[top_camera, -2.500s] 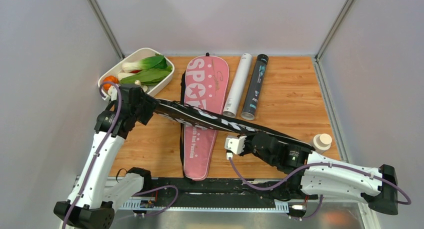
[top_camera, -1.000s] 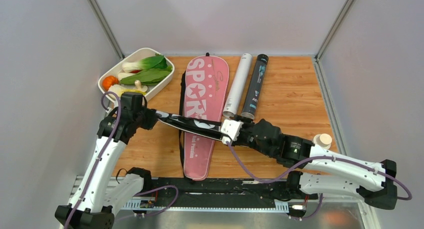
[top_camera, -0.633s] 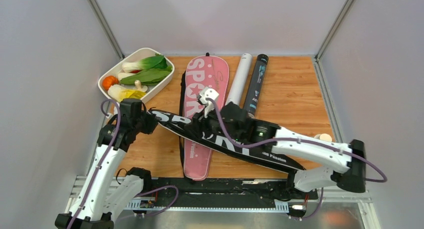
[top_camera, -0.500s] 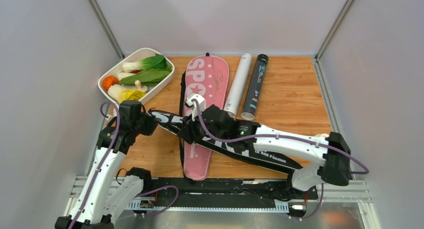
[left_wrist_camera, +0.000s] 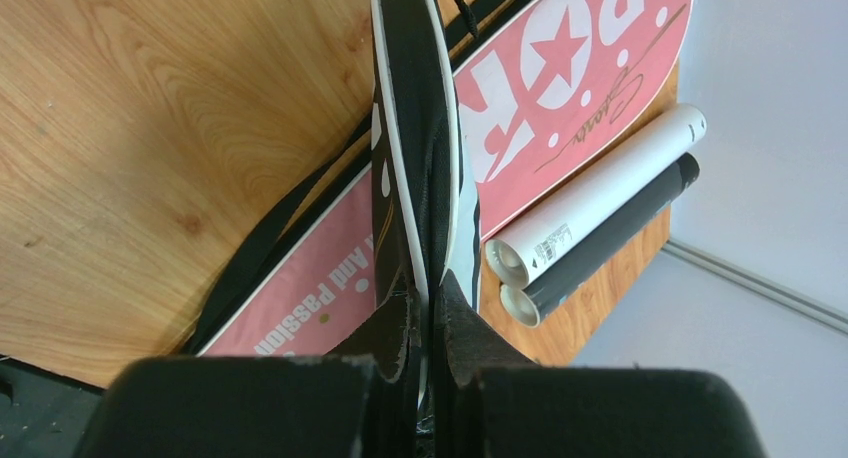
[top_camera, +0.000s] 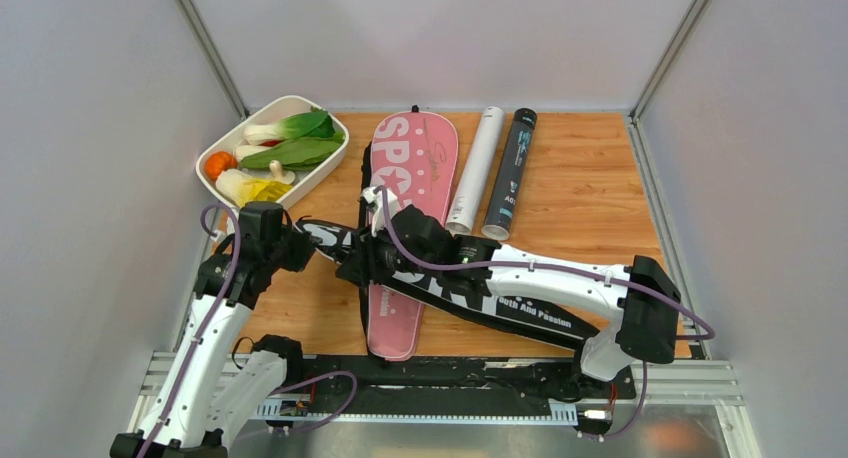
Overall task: Pack up the badminton gear
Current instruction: Zip the racket bag at the center of the board.
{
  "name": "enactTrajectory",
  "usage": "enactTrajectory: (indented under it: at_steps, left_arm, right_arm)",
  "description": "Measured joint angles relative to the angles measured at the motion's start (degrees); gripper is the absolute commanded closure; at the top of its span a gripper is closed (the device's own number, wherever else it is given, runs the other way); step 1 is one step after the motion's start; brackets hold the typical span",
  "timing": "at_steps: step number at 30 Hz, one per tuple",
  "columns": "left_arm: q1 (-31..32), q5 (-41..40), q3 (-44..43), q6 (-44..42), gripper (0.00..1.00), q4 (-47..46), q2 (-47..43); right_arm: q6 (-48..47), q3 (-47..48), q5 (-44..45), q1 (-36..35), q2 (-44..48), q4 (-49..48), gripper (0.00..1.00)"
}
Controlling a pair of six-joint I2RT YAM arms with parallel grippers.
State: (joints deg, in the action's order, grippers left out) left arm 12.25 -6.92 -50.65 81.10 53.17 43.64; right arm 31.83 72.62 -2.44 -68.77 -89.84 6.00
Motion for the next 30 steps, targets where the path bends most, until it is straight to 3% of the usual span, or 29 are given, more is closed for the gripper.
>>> enactTrajectory:
  at_steps: [9,13,14,20,30]
  left_arm:
    - [0.00,0.02,5.46,-0.22,1.00,-5.35,-5.86]
    - [0.00,-0.24,7.74,-0.28,1.00,-6.49,-9.01]
    - [0.00,-0.35,7.87,-0.35,1.00,-6.47,-9.33]
    - [0.07,-0.79,7.89,-2.36,1.00,-6.75,-9.55]
    - [0.11,-3.78,7.89,-7.52,1.00,-6.75,-13.20]
  right_arm:
    - [21.75,0.26,-0.61,-0.98,0.59,-1.84,0.49]
    - [26.27,0.04,2.91,-2.01,0.22,-2.16,0.49]
    - [26.69,0.04,3.82,-2.12,-0.02,-2.14,0.55]
    - [25.81,0.11,7.56,-2.19,-2.60,-2.01,0.59]
    - [19.80,-3.78,9.57,-3.54,-3.19,-6.95,0.49]
